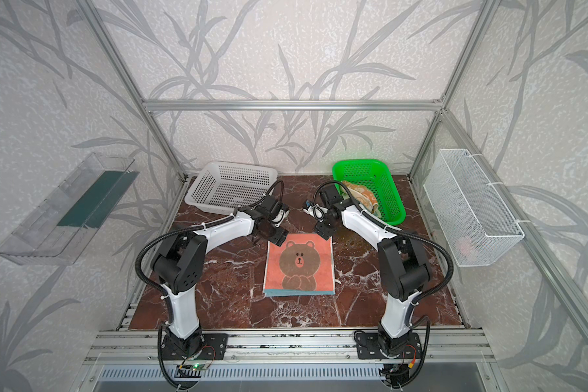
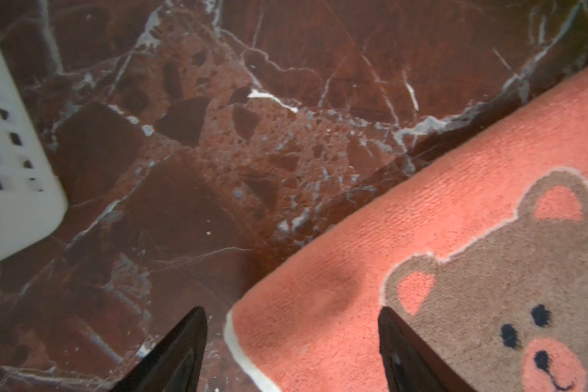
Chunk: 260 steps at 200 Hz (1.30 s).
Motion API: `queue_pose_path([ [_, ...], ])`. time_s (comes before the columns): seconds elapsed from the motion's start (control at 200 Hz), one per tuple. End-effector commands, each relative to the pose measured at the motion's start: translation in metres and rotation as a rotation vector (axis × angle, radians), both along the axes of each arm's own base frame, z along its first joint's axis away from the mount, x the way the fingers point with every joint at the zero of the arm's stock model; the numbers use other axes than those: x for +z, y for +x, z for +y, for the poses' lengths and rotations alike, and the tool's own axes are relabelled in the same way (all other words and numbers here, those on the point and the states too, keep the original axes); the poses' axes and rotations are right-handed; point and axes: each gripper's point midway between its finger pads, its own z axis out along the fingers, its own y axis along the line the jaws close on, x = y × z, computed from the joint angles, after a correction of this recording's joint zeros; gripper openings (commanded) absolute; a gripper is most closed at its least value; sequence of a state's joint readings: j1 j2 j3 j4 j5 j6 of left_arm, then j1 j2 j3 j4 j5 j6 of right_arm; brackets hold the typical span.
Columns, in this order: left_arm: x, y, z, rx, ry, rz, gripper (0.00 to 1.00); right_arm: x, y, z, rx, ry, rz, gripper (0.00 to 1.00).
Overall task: Fold and stack the towels
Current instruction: 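Raise both grippers and move them to the towel's far corners, then lower both grippers onto the far folded edge and pinch its corners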
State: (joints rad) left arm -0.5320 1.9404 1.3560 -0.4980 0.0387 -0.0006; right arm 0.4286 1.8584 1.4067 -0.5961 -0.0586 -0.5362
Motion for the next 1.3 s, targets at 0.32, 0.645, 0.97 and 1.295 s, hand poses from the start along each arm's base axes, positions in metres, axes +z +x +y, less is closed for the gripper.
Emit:
queue_pose_path([
  [0.32,-0.022,0.004,0.003,0.018,-0.031,0.100,0.67,-0.033,0.002,-0.019,-0.018,-0.052,0.187,0.65],
  [0.645,-0.040,0.002,0.008,0.027,0.010,0.128,0.54,-0.055,0.001,-0.032,0.006,-0.130,0.233,0.57],
  [0.97,-0.045,-0.003,0.007,0.017,-0.003,0.146,0.53,-0.071,0.006,-0.032,0.017,-0.133,0.257,0.48],
  [1.295,-0.047,-0.010,0.010,0.004,0.000,0.161,0.53,-0.087,0.003,-0.042,0.018,-0.152,0.301,0.23],
])
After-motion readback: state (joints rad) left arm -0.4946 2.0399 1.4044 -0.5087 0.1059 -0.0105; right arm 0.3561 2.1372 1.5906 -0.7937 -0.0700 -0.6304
